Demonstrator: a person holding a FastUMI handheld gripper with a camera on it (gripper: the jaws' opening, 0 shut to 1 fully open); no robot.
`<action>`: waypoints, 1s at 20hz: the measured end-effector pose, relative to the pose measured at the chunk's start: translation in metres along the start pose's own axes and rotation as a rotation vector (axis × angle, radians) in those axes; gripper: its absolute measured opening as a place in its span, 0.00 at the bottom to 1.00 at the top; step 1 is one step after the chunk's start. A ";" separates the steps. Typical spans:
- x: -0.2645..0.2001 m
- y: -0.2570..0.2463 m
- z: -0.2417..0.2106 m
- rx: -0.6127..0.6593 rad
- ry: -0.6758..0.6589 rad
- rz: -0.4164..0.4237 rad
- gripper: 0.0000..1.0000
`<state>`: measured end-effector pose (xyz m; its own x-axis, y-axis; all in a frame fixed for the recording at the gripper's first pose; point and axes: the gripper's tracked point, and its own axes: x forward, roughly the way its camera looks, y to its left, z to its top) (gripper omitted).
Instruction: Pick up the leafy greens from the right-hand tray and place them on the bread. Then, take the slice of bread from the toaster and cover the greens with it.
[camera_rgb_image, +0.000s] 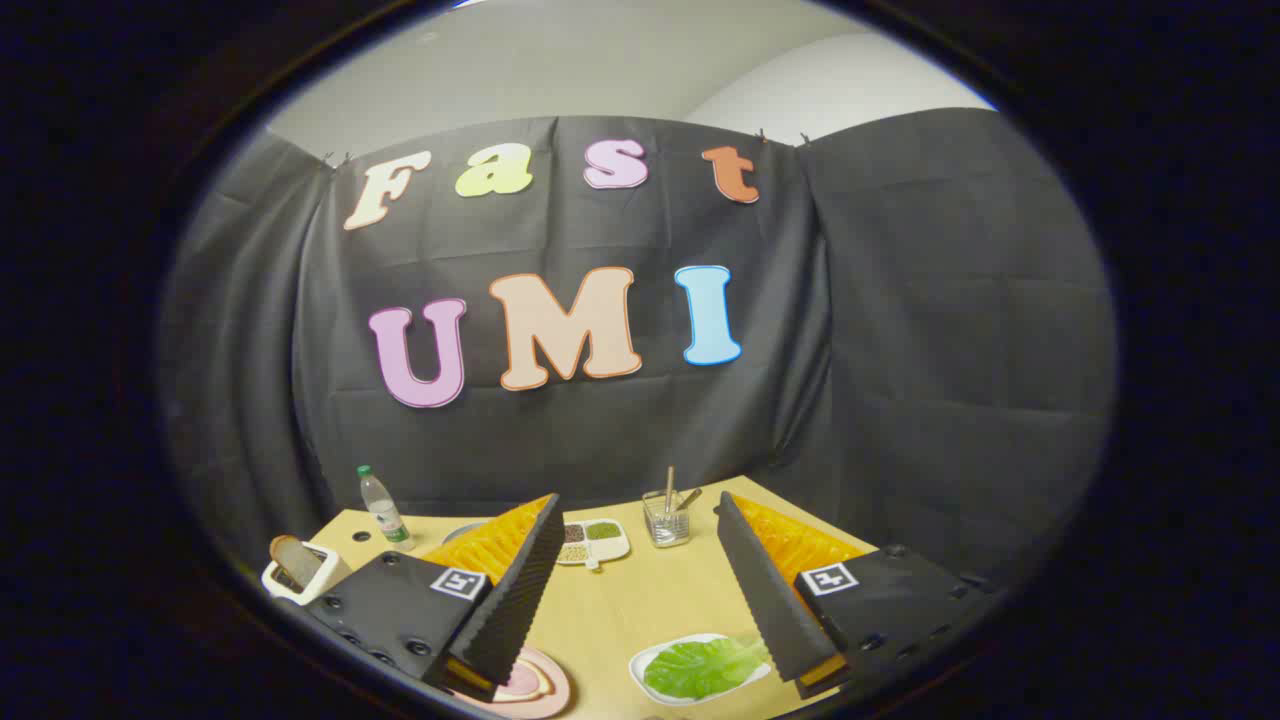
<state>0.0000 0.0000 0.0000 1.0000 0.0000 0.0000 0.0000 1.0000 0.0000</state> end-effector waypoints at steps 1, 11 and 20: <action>0.000 0.004 0.000 0.000 0.003 0.010 0.98; -0.007 0.011 0.003 -0.015 -0.003 0.037 0.98; -0.009 0.017 0.000 0.002 0.021 0.074 0.99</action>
<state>-0.0091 0.0166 -0.0001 0.9970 0.0742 -0.0207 -0.0742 0.9972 0.0024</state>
